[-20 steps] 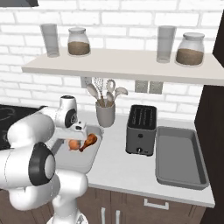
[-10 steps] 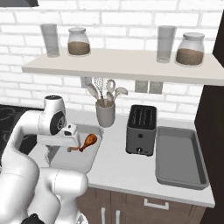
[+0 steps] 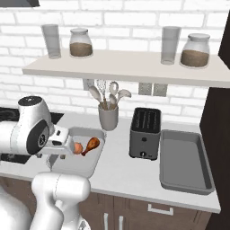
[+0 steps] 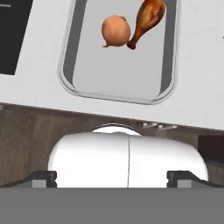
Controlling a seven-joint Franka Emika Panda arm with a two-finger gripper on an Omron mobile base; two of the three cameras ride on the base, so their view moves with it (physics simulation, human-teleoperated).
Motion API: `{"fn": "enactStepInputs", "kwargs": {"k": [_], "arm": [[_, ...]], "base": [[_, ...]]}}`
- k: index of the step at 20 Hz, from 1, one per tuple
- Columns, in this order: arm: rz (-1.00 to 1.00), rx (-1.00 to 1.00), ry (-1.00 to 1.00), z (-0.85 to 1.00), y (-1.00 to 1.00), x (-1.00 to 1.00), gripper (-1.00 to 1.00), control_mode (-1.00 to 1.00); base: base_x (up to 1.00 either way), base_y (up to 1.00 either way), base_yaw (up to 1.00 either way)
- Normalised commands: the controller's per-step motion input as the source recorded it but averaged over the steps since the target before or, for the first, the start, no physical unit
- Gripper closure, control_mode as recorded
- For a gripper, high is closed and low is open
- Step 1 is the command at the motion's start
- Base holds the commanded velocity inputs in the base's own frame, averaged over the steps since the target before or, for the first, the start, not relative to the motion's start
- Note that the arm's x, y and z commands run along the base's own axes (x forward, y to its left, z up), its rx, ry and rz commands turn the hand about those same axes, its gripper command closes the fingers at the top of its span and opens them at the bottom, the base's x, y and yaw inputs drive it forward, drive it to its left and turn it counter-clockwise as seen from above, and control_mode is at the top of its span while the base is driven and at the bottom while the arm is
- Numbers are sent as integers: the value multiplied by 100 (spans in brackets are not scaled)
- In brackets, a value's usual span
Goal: Place one onion and one chicken drumstick in each tupperware on the nearby counter, to pack two identical lunches.
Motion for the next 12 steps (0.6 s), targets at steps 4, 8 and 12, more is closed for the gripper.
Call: {"fn": "enactStepInputs", "kwargs": {"k": [4,8,12], "arm": [[0,0,-12,69,-8,-56,-100,100],[0,0,0,0,0,0,-100,100],[0,0,0,0,0,0,-100,100]], "base": [[-24,-8,0],[-100,-36,-2],[-100,-47,-6]]}}
